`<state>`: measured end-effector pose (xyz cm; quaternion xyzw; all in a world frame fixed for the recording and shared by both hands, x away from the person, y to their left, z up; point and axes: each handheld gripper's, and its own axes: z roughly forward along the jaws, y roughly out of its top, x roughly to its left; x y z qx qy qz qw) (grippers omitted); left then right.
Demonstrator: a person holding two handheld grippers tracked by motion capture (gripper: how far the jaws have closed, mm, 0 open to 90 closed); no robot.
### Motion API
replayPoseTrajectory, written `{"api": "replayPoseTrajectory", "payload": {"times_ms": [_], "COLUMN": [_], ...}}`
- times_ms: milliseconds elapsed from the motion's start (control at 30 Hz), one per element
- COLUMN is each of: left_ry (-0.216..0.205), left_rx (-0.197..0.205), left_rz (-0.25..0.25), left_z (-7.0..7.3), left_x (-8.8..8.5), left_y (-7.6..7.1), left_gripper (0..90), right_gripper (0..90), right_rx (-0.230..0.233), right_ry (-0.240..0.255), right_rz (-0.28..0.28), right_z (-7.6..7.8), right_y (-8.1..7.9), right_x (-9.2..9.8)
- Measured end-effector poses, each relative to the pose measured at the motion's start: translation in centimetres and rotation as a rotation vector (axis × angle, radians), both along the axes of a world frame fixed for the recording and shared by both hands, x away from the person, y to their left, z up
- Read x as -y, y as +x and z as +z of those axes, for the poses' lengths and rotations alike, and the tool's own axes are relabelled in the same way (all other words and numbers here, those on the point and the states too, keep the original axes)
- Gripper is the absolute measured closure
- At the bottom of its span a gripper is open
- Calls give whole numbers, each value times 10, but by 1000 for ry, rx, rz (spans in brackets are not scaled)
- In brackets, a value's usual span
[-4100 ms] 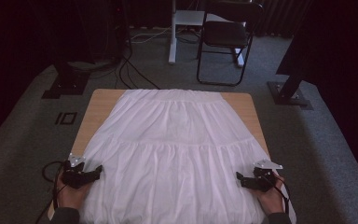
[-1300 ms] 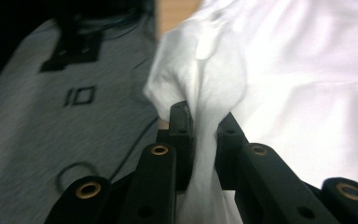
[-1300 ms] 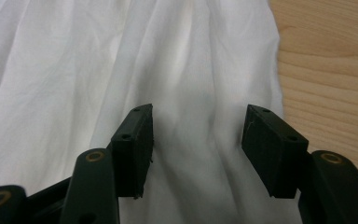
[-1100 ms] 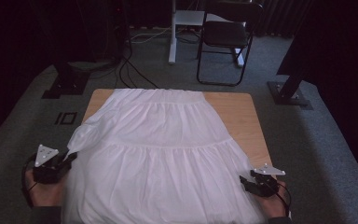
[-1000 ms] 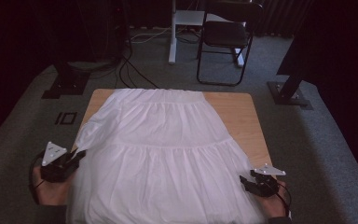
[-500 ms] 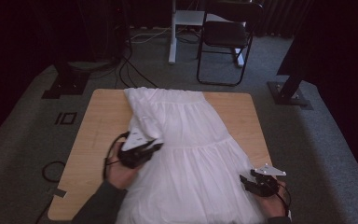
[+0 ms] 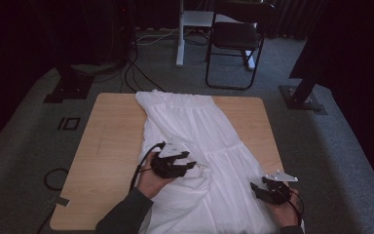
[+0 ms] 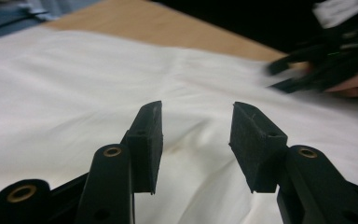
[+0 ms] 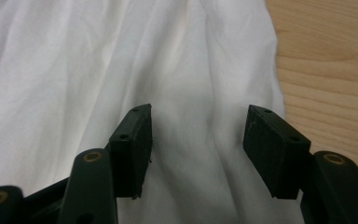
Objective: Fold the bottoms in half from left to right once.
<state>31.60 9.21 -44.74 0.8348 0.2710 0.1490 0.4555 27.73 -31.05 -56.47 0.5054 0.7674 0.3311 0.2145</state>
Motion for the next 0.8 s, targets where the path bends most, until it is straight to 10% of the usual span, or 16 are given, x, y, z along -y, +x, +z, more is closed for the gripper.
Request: {"api": "replayPoseTrajectory", "payload": {"times_ms": [67,333,467,800], "left_ry": [73,140,137,110], "left_rx": [27,-84,-127,-129], "left_rz": [80,279,288,285], "left_z": [-4,-62,-80,-97], "left_x": [-22,-87,-97,-95], "left_y": [1,-2,-6,-6], "left_gripper": [542,542,541,513], "right_gripper": [449,556,513,305], "right_rx": [-1,95,118,104], "right_ry": [-24,28,61,-26], "right_rz": [-24,100,290,540], "right_z": [5,54,77,61], "right_y": [0,-2,3,10], "right_x": [-3,-39,-95,-196]}}
